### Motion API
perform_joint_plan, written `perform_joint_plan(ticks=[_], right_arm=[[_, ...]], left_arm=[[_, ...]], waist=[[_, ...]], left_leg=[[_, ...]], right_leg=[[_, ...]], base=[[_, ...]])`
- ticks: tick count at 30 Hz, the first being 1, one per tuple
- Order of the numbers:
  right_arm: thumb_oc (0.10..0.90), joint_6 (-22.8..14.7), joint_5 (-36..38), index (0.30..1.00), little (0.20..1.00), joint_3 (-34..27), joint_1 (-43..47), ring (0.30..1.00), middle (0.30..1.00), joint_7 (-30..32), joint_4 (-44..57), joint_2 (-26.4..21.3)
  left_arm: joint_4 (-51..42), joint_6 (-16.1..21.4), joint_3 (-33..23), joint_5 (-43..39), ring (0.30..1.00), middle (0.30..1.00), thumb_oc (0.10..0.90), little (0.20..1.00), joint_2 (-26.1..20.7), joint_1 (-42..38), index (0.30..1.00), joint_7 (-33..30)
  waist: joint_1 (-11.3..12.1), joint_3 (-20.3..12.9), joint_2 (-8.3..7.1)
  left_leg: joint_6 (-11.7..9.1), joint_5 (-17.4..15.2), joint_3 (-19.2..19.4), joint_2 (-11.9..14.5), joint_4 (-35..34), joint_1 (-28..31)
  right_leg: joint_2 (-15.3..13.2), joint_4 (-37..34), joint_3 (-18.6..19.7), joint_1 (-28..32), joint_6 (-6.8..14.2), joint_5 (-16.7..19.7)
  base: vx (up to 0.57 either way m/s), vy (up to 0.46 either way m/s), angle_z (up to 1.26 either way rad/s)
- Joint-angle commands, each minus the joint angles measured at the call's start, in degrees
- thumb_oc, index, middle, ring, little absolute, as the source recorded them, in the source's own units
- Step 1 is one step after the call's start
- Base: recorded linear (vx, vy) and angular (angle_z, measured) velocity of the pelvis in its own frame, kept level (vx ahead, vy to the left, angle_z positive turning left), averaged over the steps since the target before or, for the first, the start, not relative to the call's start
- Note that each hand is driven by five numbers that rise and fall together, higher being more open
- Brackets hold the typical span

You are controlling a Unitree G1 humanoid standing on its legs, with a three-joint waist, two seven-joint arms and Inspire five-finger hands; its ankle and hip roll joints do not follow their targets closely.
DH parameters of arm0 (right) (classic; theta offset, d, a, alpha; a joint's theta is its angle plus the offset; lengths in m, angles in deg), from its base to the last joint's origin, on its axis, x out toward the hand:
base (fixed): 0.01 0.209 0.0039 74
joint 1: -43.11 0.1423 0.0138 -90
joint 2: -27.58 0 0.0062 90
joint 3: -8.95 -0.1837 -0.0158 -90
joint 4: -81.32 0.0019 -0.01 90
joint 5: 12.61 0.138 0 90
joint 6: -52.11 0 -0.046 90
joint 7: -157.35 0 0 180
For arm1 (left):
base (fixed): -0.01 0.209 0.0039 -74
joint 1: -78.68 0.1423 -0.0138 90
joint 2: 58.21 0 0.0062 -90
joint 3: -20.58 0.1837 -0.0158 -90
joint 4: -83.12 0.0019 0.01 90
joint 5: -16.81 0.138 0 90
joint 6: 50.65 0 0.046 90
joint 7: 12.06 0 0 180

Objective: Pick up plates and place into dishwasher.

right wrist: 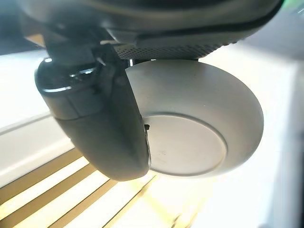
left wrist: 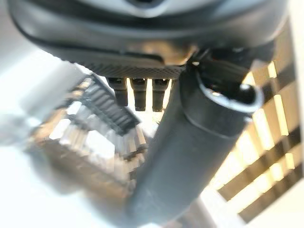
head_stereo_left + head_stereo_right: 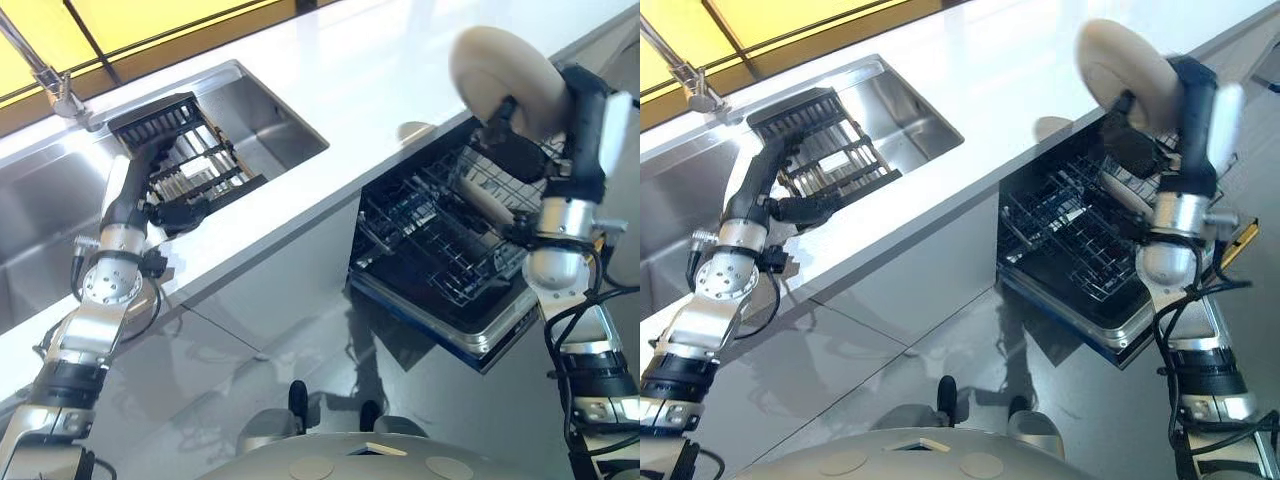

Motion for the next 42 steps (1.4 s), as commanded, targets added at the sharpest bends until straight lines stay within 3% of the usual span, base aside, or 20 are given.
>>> perform_joint_plan(ticks=[1, 9, 14, 18, 27, 42], right_arm=[[0.100, -3.08, 1.60, 0.300, 0.200, -3.63, -0.30, 0.300, 0.300, 4.55, 2.52, -1.10], [0.100, -0.72, 0.56, 0.300, 0.200, -3.46, -1.69, 0.300, 0.300, 6.89, -4.01, -0.54], [0.100, 1.21, 1.21, 0.300, 0.200, -2.59, -1.87, 0.300, 0.300, 4.99, -7.43, -1.24], [0.100, 0.44, 1.14, 0.300, 0.200, -0.76, -0.42, 0.300, 0.300, 3.54, -12.38, -2.94], [0.100, 2.43, -0.09, 0.300, 0.200, 4.04, 5.09, 0.300, 0.300, 2.28, -17.77, -7.47], [0.100, 12.02, 2.09, 0.300, 0.200, 12.37, 12.35, 0.300, 0.300, -4.91, -28.74, -8.83]], left_arm=[[2.57, 3.58, -5.69, 0.99, 0.900, 0.900, 0.800, 0.900, -1.89, -1.29, 0.900, -1.67], [4.32, 3.32, -6.93, -0.43, 0.900, 0.900, 0.800, 0.900, -2.64, -0.40, 0.900, -0.56], [3.91, 3.28, -6.97, -1.33, 0.900, 0.900, 0.800, 0.900, -3.08, -0.02, 0.900, -0.10], [4.15, 2.89, -5.83, -1.82, 0.900, 0.900, 0.800, 0.900, -3.34, -0.83, 0.900, -0.43], [4.97, 3.04, -2.61, -2.27, 0.900, 0.900, 0.800, 0.900, -3.20, -2.90, 0.900, -1.29], [5.64, 2.12, -0.17, -3.35, 0.900, 0.900, 0.800, 0.900, -4.47, -5.96, 0.900, -0.42]], waist=[[-2.22, -7.60, -0.37], [-2.95, -5.52, 0.44], [-2.94, -4.36, 0.81], [-2.44, -3.57, 0.93], [-0.59, -1.35, 1.23], [2.00, 2.03, 1.41]], left_leg=[[1.08, -8.03, 1.47, -3.18, 0.64, 2.40], [1.43, -7.92, 1.21, -2.93, 0.70, 2.44], [1.31, -7.68, 0.73, -2.90, 0.76, 2.34], [0.99, -7.45, 0.22, -2.90, 0.89, 2.16], [0.26, -6.84, -1.25, -2.82, 2.58, -0.44], [-0.82, -5.69, -3.02, -2.84, 5.57, -4.28]], right_leg=[[1.33, 3.66, 0.66, -3.87, 3.62, 0.16], [1.27, 7.12, 0.66, -5.04, 3.35, -1.42], [1.08, 8.90, 0.00, -5.68, 3.32, -2.27], [1.07, 8.76, -0.60, -5.54, 3.12, -2.25], [1.16, 9.50, -1.60, -6.58, 2.47, -2.71], [1.22, 10.73, -3.73, -7.37, 1.03, -3.56]], base=[[0.08, -0.037, -0.10], [0.02, -0.046, -0.11], [0.00, -0.049, 0.01], [0.01, -0.055, 0.03], [-0.02, -0.042, 0.07], [0.01, -0.031, 0.09]])
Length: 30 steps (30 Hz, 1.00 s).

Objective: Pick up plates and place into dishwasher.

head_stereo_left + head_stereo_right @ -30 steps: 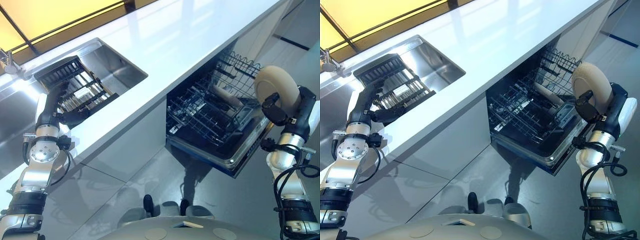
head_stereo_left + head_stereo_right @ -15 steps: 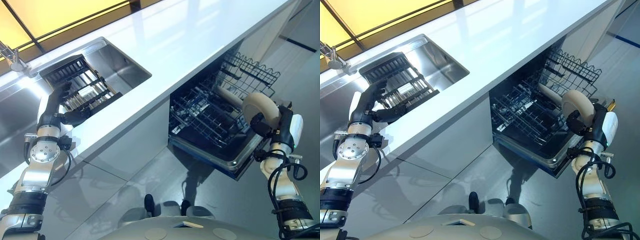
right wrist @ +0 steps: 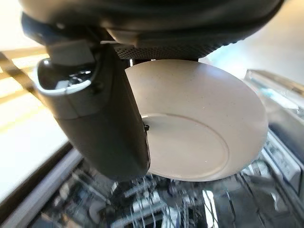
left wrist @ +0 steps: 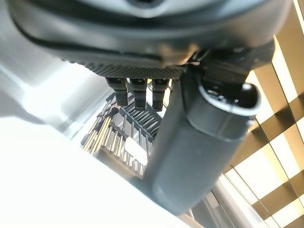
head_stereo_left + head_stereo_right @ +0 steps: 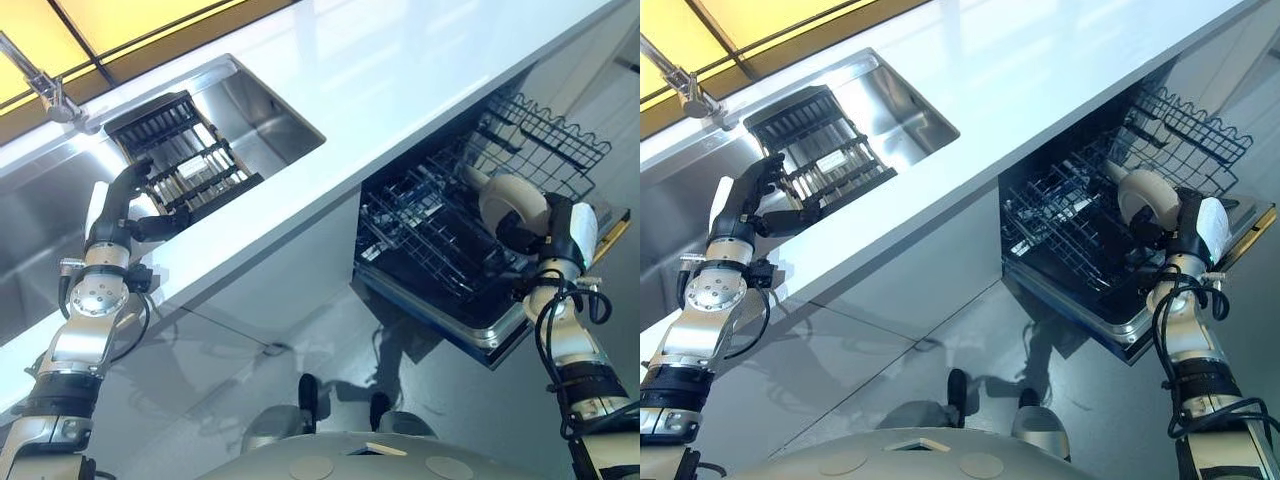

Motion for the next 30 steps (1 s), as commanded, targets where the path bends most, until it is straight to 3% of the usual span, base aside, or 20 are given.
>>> perform_joint_plan(ticks=[1, 11, 22, 23, 24, 25, 26, 27, 28, 29, 30], right_arm=[[0.100, 1.43, 1.32, 0.300, 0.200, 3.46, 6.45, 0.300, 0.300, -2.24, -1.19, -5.24], [0.100, 4.01, 1.93, 0.300, 0.200, 7.74, 9.25, 0.300, 0.300, -6.35, -5.12, -4.16], [0.100, 5.40, 0.61, 0.300, 0.200, 8.85, 8.40, 0.300, 0.300, -8.51, -7.62, -3.26], [0.191, 5.85, 0.34, 0.378, 0.291, 8.81, 8.33, 0.378, 0.378, -8.97, -7.67, -3.31], [0.344, 6.26, 0.18, 0.509, 0.444, 8.77, 8.24, 0.509, 0.509, -9.36, -7.71, -3.31], [0.660, 6.49, 0.12, 0.780, 0.760, 8.80, 8.44, 0.780, 0.780, -9.62, -7.98, -3.42], [0.707, 6.45, -0.05, 0.820, 0.807, 8.88, 8.38, 0.820, 0.820, -9.83, -8.09, -3.40], [0.627, 6.25, -0.28, 0.752, 0.727, 8.90, 8.30, 0.752, 0.752, -9.89, -8.23, -3.42], [0.635, 6.15, -0.20, 0.759, 0.735, 8.94, 8.25, 0.759, 0.759, -9.81, -8.29, -3.50], [0.800, 6.11, -0.19, 0.900, 0.900, 8.86, 8.23, 0.900, 0.900, -9.65, -8.21, -3.55], [0.800, 6.11, -0.19, 0.900, 0.900, 8.82, 8.20, 0.900, 0.900, -9.61, -8.20, -3.54]], left_arm=[[0.24, 2.00, 0.34, 0.18, 0.900, 0.900, 0.800, 0.900, -5.34, -4.30, 0.900, -1.36], [-0.11, 1.36, 2.14, 0.10, 0.900, 0.900, 0.800, 0.900, -5.25, -6.49, 0.900, -0.89], [-0.72, 0.51, 2.82, 0.35, 0.900, 0.900, 0.800, 0.900, -4.81, -6.42, 0.900, 0.16], [-0.89, 0.36, 2.83, 0.44, 0.900, 0.900, 0.800, 0.900, -4.75, -6.33, 0.900, 0.38], [-0.99, 0.24, 2.85, 0.37, 0.900, 0.900, 0.800, 0.900, -4.84, -6.29, 0.900, 0.51], [-0.79, 0.29, 2.90, 0.28, 0.900, 0.900, 0.800, 0.900, -4.96, -6.42, 0.900, 0.68], [-0.92, 0.22, 2.92, 0.42, 0.900, 0.900, 0.800, 0.900, -4.81, -6.31, 0.900, 0.70], [-1.03, -0.03, 2.91, 0.39, 0.900, 0.900, 0.800, 0.900, -4.79, -6.24, 0.900, 0.66], [-0.87, 0.02, 2.95, 0.38, 0.900, 0.900, 0.800, 0.900, -4.78, -6.12, 0.900, 0.54], [-0.81, 0.09, 2.88, 0.46, 0.900, 0.900, 0.800, 0.900, -4.71, -5.91, 0.900, 0.55], [-0.84, 0.08, 2.89, 0.51, 0.900, 0.900, 0.800, 0.900, -4.68, -5.82, 0.900, 0.51]], waist=[[1.91, -0.04, -1.12], [2.59, 1.71, -0.96], [2.97, 1.50, -0.99], [3.02, 1.39, -1.03], [3.05, 1.32, -1.04], [3.10, 1.34, -1.05], [3.18, 1.27, -1.08], [3.21, 1.23, -1.09], [3.25, 1.22, -1.15], [3.31, 1.18, -1.21], [3.33, 1.15, -1.22]], left_leg=[[-0.66, -5.98, -0.63, -2.78, 5.87, -3.34], [-0.85, -5.75, -1.16, -2.90, 6.88, -4.43], [-0.84, -5.81, -1.25, -2.99, 6.87, -3.47], [-0.83, -5.81, -1.26, -2.99, 6.77, -3.30], [-0.83, -5.80, -1.24, -3.00, 6.73, -3.23], [-0.85, -5.79, -1.18, -2.98, 6.73, -3.11], [-0.85, -5.79, -1.21, -2.99, 6.68, -2.97], [-0.83, -5.75, -1.22, -3.01, 6.64, -2.82], [-0.82, -5.77, -1.18, -3.00, 6.61, -2.61], [-0.82, -5.79, -1.19, -2.99, 6.58, -2.47], [-0.82, -5.79, -1.19, -2.98, 6.55, -2.41]], right_leg=[[1.09, 11.90, -1.15, -7.61, 0.73, -3.79], [0.96, 12.85, -1.74, -8.18, 0.28, -4.13], [0.71, 12.76, -1.88, -7.22, 0.63, -3.93], [0.69, 12.69, -1.89, -7.11, 0.71, -3.88], [0.69, 12.60, -1.88, -7.04, 0.79, -3.80], [0.64, 12.55, -1.91, -6.92, 0.85, -3.69], [0.60, 12.42, -1.94, -6.77, 0.92, -3.60], [0.59, 12.37, -1.93, -6.70, 1.01, -3.48], [0.54, 12.25, -1.91, -6.53, 1.11, -3.33], [0.50, 12.13, -1.89, -6.38, 1.20, -3.22], [0.50, 12.04, -1.90, -6.29, 1.24, -3.18]], base=[[0.00, -0.023, 0.14], [0.00, -0.016, 0.08], [0.02, 0.004, 0.01], [0.00, 0.000, 0.00], [0.00, 0.000, 0.00], [0.00, 0.000, 0.00], [0.03, 0.017, 0.00], [0.04, 0.020, 0.00], [0.04, 0.021, 0.00], [0.03, 0.016, 0.01], [0.00, 0.000, 0.00]])
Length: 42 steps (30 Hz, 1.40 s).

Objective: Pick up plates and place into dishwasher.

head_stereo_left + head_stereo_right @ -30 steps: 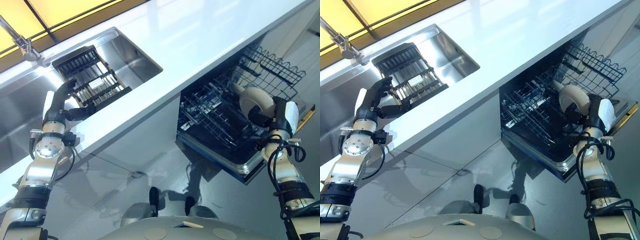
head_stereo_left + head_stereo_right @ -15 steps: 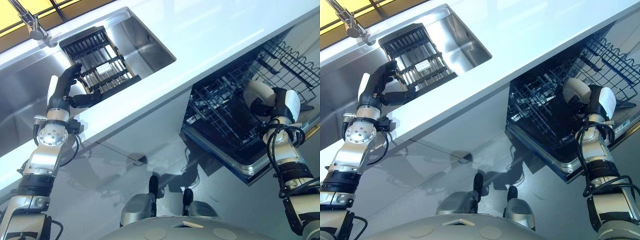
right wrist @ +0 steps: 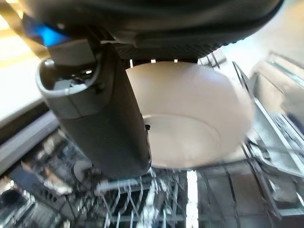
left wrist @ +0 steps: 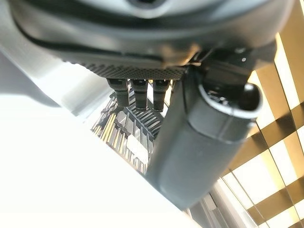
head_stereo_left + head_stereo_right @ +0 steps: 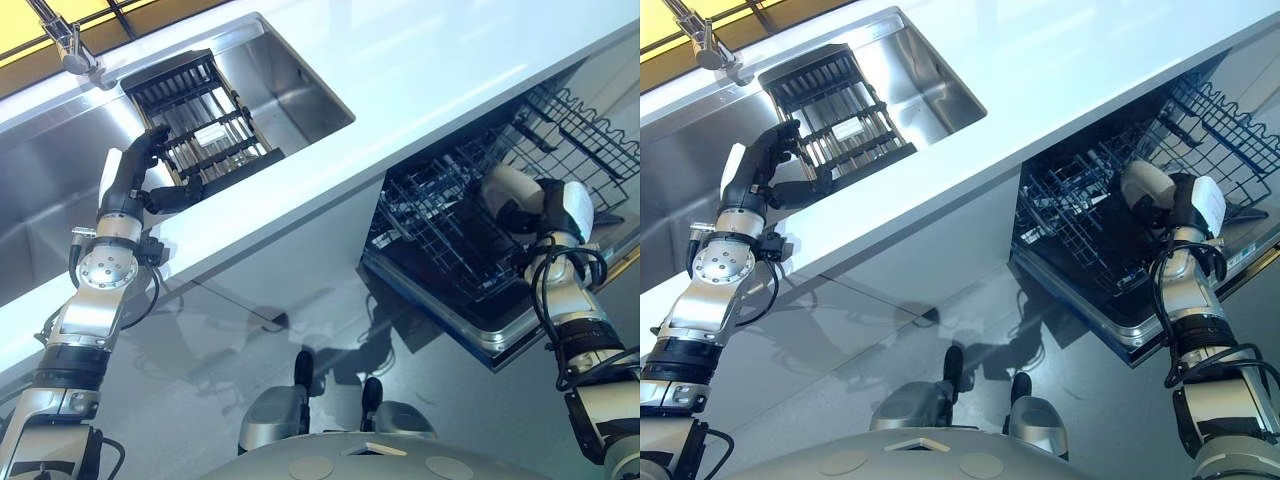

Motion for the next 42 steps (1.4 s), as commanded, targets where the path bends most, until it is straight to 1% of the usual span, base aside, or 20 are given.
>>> perform_joint_plan(ticks=[1, 15, 18, 20, 23, 24, 28, 33, 35, 39, 42], right_arm=[[0.800, -1.12, -0.16, 0.900, 0.900, 2.29, -1.99, 0.900, 0.900, -0.04, 1.69, -0.97], [0.800, -2.87, -1.85, 0.900, 0.900, 0.74, -3.95, 0.900, 0.900, 0.15, 5.62, -0.18], [0.800, -3.56, -1.97, 0.900, 0.900, 0.50, -3.99, 0.900, 0.900, 1.09, 6.40, -0.17], [0.800, -4.51, -2.24, 0.900, 0.900, 0.08, -4.01, 0.900, 0.900, 2.86, 7.57, -0.13], [0.800, -5.16, -2.53, 0.900, 0.900, -1.52, -4.85, 0.900, 0.900, 5.69, 11.76, 0.04], [0.800, -5.91, -2.63, 0.900, 0.900, -2.97, -5.55, 0.900, 0.900, 7.53, 14.66, 0.32], [0.800, -7.96, -2.87, 0.900, 0.900, -5.46, -7.35, 0.900, 0.900, 10.08, 19.55, 0.64], [0.800, -12.00, -4.51, 0.900, 0.900, -10.03, -9.74, 0.900, 0.900, 12.49, 24.87, 0.29], [0.800, -13.03, -5.01, 0.900, 0.900, -12.05, -10.79, 0.900, 0.900, 12.71, 27.70, -0.14], [0.800, -14.59, -6.58, 0.900, 0.900, -14.07, -12.48, 0.900, 0.900, 13.10, 30.28, -0.16], [0.800, -14.90, -6.73, 0.900, 0.900, -15.53, -13.56, 0.900, 0.900, 12.65, 32.46, 0.24]], left_arm=[[-0.22, 0.54, 0.30, 1.26, 0.900, 0.900, 0.800, 0.900, -3.93, 0.47, 0.900, -0.79], [-0.07, 0.52, -0.35, 1.43, 0.900, 0.900, 0.800, 0.900, -3.33, 1.66, 0.900, -0.22], [-0.05, 0.53, -0.28, 1.58, 0.900, 0.900, 0.800, 0.900, -3.16, 1.65, 0.900, -0.05], [-0.12, 0.42, -0.25, 1.39, 0.900, 0.900, 0.800, 0.900, -3.23, 1.67, 0.900, -0.08], [-0.51, 0.50, -0.32, 1.53, 0.900, 0.900, 0.800, 0.900, -2.78, 2.50, 0.900, -0.77], [-0.98, 0.57, -0.83, 1.60, 0.900, 0.900, 0.800, 0.900, -2.52, 3.29, 0.900, -0.92], [-1.37, 0.94, -1.70, 1.79, 0.900, 0.900, 0.800, 0.900, -1.91, 4.73, 0.900, -1.26], [-1.14, 1.52, -3.20, 1.83, 0.900, 0.900, 0.800, 0.900, -1.11, 6.32, 0.900, -1.32], [-1.27, 1.21, -3.81, 1.73, 0.900, 0.900, 0.800, 0.900, -0.89, 6.89, 0.900, -1.23], [-1.07, 1.37, -4.42, 1.83, 0.900, 0.900, 0.800, 0.900, -0.28, 7.81, 0.900, -1.14], [-0.95, 1.56, -5.28, 2.15, 0.900, 0.900, 0.800, 0.900, 0.31, 8.54, 0.900, -0.85]], waist=[[1.25, -2.90, -0.03], [1.25, -3.53, -0.43], [1.23, -3.62, -0.48], [1.14, -3.69, -0.49], [0.86, -3.85, -0.55], [0.70, -3.95, -0.57], [0.34, -4.39, -0.75], [-0.28, -5.38, -1.14], [-0.63, -5.91, -1.37], [-0.97, -6.63, -1.74], [-1.38, -7.21, -2.02]], left_leg=[[-0.48, -6.25, 0.71, -2.62, 5.70, -2.03], [-0.01, -6.47, 0.97, -2.64, 4.65, -0.62], [0.06, -6.50, 1.05, -2.65, 4.49, -0.37], [0.14, -6.59, 1.13, -2.62, 4.23, -0.04], [0.28, -6.78, 1.22, -2.65, 4.04, 0.32], [0.39, -6.94, 1.33, -2.62, 3.86, 0.56], [0.58, -7.32, 1.63, -2.61, 3.60, 1.09], [0.56, -7.96, 2.52, -2.64, 3.12, 1.92], [0.54, -8.29, 3.04, -2.68, 3.04, 2.28], [0.45, -8.74, 3.76, -2.73, 2.87, 2.79], [0.41, -8.46, 4.49, -2.63, 2.67, 2.76]], right_leg=[[0.28, 11.96, 0.14, -7.52, 1.37, -3.12], [-0.12, 11.14, 0.20, -6.79, 2.34, -2.43], [-0.18, 11.09, 0.20, -6.65, 2.41, -2.35], [-0.22, 10.98, 0.20, -6.51, 2.52, -2.31], [-0.24, 10.69, 0.35, -6.31, 2.67, -2.24], [-0.24, 10.46, 0.41, -6.19, 2.78, -2.19], [-0.22, 9.97, 0.66, -5.98, 2.99, -2.10], [-0.05, 8.47, 0.68, -5.29, 3.32, -1.81], [-0.02, 7.55, 0.86, -4.93, 3.54, -1.48], [0.10, 5.78, 1.10, -4.45, 3.80, -0.66], [0.21, 4.64, 1.68, -4.40, 3.82, 0.29]], base=[[0.00, 0.000, 0.00], [0.00, 0.000, 0.00], [0.00, 0.000, 0.00], [0.00, 0.000, 0.00], [0.00, 0.011, 0.00], [-0.02, 0.031, -0.01], [0.00, 0.011, -0.02], [0.01, 0.027, -0.06], [0.02, 0.018, -0.14], [0.02, 0.012, -0.09], [-0.03, 0.011, -0.09]])
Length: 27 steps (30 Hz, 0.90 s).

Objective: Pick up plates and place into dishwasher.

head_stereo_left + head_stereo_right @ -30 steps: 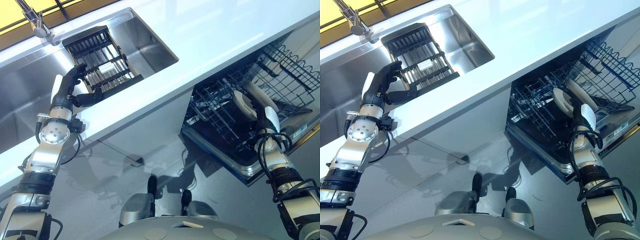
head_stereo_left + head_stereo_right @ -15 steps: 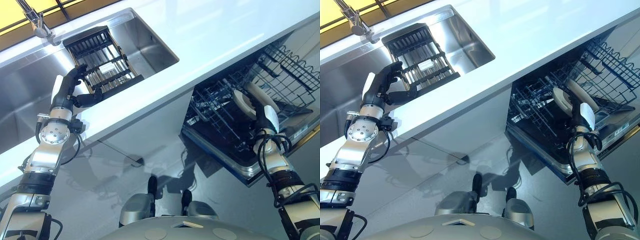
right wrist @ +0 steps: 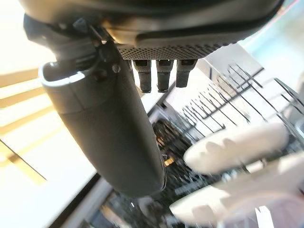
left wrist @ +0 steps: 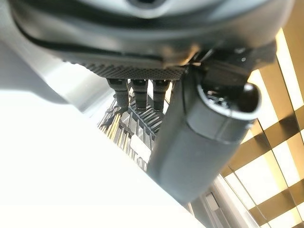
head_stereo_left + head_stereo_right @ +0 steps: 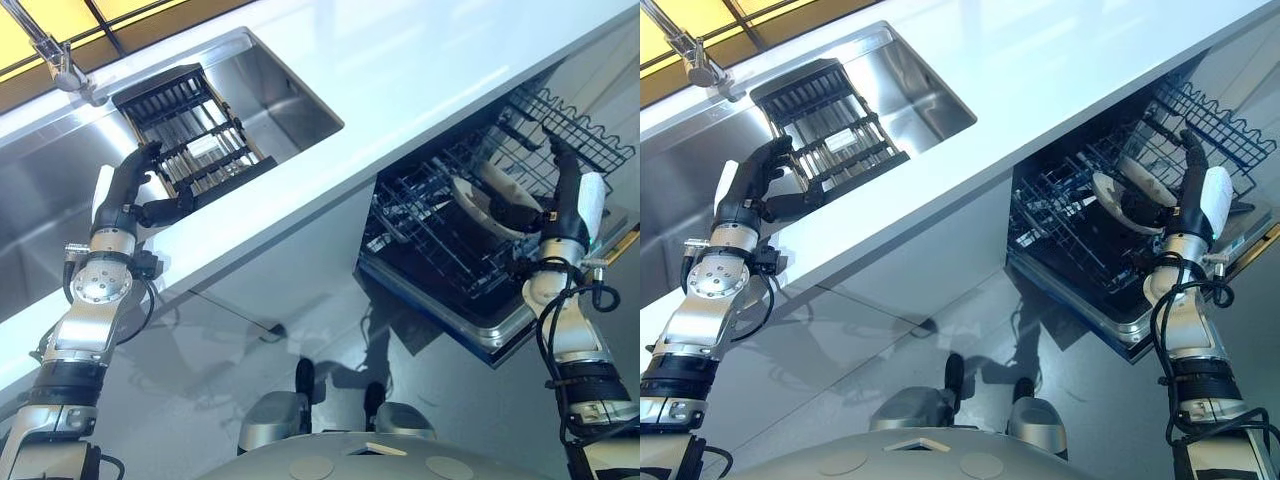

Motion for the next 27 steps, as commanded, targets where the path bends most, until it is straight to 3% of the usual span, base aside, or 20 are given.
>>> perform_joint_plan(ticks=[1, 4, 7, 12, 14, 19, 27], right_arm=[[0.800, -5.87, -2.13, 0.900, 0.900, -2.84, -0.05, 0.900, 0.900, 2.72, 8.12, -3.82], [0.800, -6.23, -0.86, 0.900, 0.900, -3.42, -1.14, 0.900, 0.900, 1.81, 9.72, -2.92], [0.800, -7.52, 6.83, 0.900, 0.900, -4.10, -3.67, 0.900, 0.900, -1.22, 12.13, -0.22], [0.800, -9.83, 18.95, 0.900, 0.900, -3.27, -8.58, 0.900, 0.900, -9.40, 13.62, 7.86], [0.800, -10.18, 27.43, 0.900, 0.900, -1.92, -10.43, 0.900, 0.900, -10.59, 13.14, 12.63], [0.800, -15.73, 32.12, 0.900, 0.900, -0.22, -13.38, 0.900, 0.900, -2.78, 13.00, 19.62], [0.800, -17.15, 35.46, 0.900, 0.900, 2.65, -15.71, 0.900, 0.900, 2.23, 12.51, 21.66]], left_arm=[[0.32, 2.25, -1.71, 2.15, 0.900, 0.900, 0.800, 0.900, -0.99, 3.62, 0.900, -1.00], [0.10, 2.43, -1.99, 2.43, 0.900, 0.900, 0.800, 0.900, -0.51, 4.09, 0.900, -1.01], [0.26, 3.22, -2.63, 2.75, 0.900, 0.900, 0.800, 0.900, 0.28, 4.87, 0.900, -1.40], [0.19, 4.20, -3.88, 3.74, 0.900, 0.900, 0.800, 0.900, 2.38, 6.18, 0.900, -2.62], [0.21, 4.84, -4.52, 3.96, 0.900, 0.900, 0.800, 0.900, 3.11, 7.07, 0.900, -3.50], [-0.29, 5.06, -4.82, 3.17, 0.900, 0.900, 0.800, 0.900, 3.53, 8.56, 0.900, -5.56], [-1.17, 3.99, -4.24, 1.13, 0.900, 0.900, 0.800, 0.900, 3.89, 9.45, 0.900, -8.18]], waist=[[-0.38, -7.47, -1.80], [-0.66, -7.78, -1.88], [-1.43, -8.08, -1.87], [-2.84, -8.25, -1.57], [-3.38, -8.09, -1.37], [-4.36, -7.98, -0.54], [-5.18, -7.66, 0.96]], left_leg=[[-0.31, -8.00, 2.14, -2.30, 3.33, -0.20], [-0.28, -8.03, 2.41, -2.24, 3.25, -0.25], [-0.31, -8.18, 2.98, -2.07, 3.00, 0.04], [-0.14, -8.29, 3.95, -1.83, 2.90, 0.27], [-0.07, -8.36, 4.42, -1.75, 2.91, 0.47], [0.02, -8.21, 5.09, -1.87, 2.36, 0.72], [0.39, -8.47, 5.07, -2.77, 1.66, 0.99]], right_leg=[[1.04, 4.59, -0.19, -5.77, 3.63, 0.23], [1.08, 4.46, 0.16, -5.80, 3.58, 0.19], [1.11, 4.47, 0.57, -5.81, 3.56, 0.01], [1.13, 4.98, 1.12, -6.11, 3.45, -0.30], [1.11, 5.23, 1.36, -6.14, 3.32, -0.46], [1.12, 5.33, 1.75, -6.42, 3.39, -0.46], [0.61, 5.93, 2.46, -6.92, 3.55, -1.27]], base=[[-0.01, 0.010, -0.11], [-0.02, 0.010, -0.11], [-0.03, 0.025, -0.05], [-0.04, 0.038, -0.06], [-0.04, 0.046, -0.05], [-0.04, 0.053, -0.11], [-0.01, 0.077, -0.02]])
